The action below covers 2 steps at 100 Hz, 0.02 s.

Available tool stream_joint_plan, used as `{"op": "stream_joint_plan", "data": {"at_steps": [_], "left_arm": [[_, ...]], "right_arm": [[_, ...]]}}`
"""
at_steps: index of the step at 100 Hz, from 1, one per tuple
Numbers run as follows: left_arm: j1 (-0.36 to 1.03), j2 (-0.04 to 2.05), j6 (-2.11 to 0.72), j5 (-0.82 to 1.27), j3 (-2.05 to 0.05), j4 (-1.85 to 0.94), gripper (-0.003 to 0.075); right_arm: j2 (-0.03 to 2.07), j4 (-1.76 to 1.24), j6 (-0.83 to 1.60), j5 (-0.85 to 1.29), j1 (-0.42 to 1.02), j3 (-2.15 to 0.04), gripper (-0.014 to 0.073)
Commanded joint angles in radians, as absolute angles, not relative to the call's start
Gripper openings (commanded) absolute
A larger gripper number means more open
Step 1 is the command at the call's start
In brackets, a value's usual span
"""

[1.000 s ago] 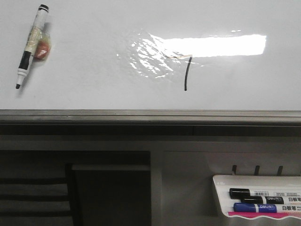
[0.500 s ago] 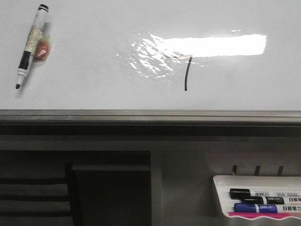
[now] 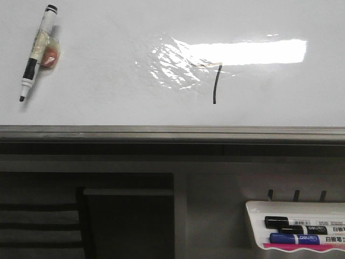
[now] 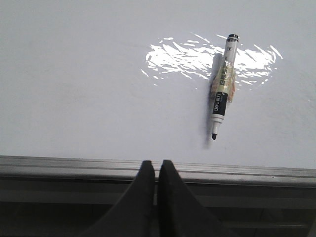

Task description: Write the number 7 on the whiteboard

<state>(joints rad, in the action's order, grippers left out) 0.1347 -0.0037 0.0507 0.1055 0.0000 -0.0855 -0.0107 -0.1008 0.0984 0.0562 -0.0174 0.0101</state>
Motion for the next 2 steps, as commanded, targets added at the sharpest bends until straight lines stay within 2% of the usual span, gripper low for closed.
{"op": "stream_joint_plan", "data": {"at_steps": [1,2], "left_arm": [[0.133,-0.034,0.056,0.03,0.033,-0.093,-0.002],[0.133,-0.034,0.056,0.03,0.033,-0.093,-0.002]], "right_arm": [[-0.03,-0.103,0.103,-0.036,-0.024,0.039,-0.0064],[-0.03,-0.103,0.103,-0.036,-0.024,0.039,-0.0064]]}}
